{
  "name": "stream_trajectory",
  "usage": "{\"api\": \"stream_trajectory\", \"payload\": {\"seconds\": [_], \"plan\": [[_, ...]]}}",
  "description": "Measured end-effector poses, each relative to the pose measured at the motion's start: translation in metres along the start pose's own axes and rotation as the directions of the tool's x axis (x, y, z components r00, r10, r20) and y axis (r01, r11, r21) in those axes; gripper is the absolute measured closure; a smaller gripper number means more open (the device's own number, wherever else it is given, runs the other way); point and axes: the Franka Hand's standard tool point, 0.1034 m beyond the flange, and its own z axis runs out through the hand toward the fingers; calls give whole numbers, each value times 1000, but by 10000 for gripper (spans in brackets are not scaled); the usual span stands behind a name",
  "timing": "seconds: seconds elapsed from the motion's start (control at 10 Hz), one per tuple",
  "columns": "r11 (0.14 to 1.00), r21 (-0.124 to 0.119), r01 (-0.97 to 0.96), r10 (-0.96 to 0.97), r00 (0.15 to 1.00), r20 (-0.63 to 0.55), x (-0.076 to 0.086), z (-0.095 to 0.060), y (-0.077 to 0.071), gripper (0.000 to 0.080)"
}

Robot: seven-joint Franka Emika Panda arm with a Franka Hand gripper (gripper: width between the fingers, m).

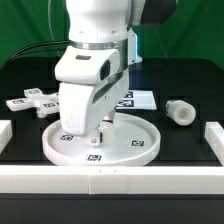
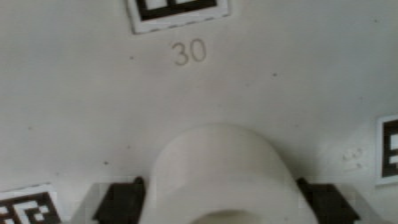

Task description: Assemble round table

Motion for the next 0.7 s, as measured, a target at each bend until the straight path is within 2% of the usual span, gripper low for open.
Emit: {"api": "stream_trajectory", "payload": {"seconds": [0.5,0.6,0.7], "plan": [[1000,0,0,0,1000,0,0,0,0,396],[1000,1,2,-2,1000,0,3,0,-1,396],[1000,2,21,-21,1000,-6,19,0,-3,396]]}}
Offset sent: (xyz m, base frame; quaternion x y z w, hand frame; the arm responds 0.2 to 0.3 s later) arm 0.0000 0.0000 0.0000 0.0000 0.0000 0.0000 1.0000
